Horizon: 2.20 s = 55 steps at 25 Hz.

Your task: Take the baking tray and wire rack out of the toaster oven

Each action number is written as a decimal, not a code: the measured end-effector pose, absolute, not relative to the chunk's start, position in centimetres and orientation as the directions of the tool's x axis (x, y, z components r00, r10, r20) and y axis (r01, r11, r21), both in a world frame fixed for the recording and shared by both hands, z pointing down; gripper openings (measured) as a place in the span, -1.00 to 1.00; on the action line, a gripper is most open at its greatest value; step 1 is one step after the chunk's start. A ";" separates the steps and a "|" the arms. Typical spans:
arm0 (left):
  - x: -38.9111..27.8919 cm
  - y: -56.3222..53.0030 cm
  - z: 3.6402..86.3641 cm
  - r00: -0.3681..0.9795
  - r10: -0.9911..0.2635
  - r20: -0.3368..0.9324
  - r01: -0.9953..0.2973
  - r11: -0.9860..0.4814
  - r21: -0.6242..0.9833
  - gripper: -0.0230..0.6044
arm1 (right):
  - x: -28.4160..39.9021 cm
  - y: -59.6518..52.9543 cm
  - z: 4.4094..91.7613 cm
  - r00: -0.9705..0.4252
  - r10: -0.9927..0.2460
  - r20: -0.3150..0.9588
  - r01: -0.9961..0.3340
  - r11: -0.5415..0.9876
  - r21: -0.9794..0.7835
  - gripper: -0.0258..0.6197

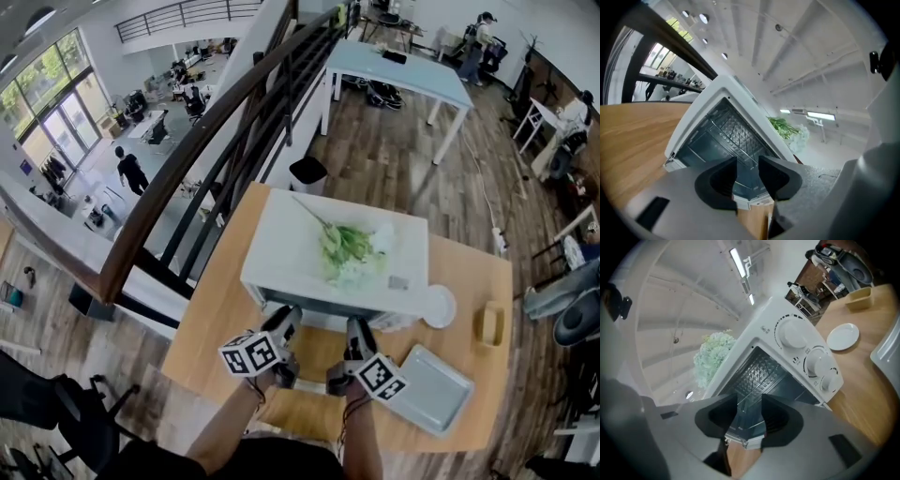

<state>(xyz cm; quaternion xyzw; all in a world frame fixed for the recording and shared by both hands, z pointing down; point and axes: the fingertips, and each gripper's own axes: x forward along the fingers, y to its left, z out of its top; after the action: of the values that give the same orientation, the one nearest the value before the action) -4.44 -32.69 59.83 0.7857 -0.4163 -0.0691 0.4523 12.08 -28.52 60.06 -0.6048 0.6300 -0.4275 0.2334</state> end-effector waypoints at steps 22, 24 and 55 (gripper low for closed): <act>-2.9 -39.0 61.5 0.601 -0.775 0.193 -0.404 -0.087 0.911 -0.30 | 13.9 -34.1 62.9 -0.121 -0.950 0.287 -0.397 -0.219 -0.891 -0.33; -3.0 -39.2 61.9 0.599 -0.776 0.199 -0.405 -0.079 0.911 -0.30 | 13.9 -34.5 63.2 -0.119 -0.950 0.288 -0.400 -0.220 -0.890 -0.35; -2.2 -39.4 61.6 0.629 -0.765 0.137 -0.330 -0.103 0.938 -0.81 | 14.2 -35.0 63.2 -0.123 -0.945 0.304 -0.398 -0.234 -0.887 -0.87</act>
<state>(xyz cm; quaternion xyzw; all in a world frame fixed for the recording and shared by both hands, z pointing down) -2.25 -39.42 61.61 0.7160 -0.3824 -0.1976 0.5496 14.19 -34.98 63.17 -0.6036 0.5560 -0.5024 0.2722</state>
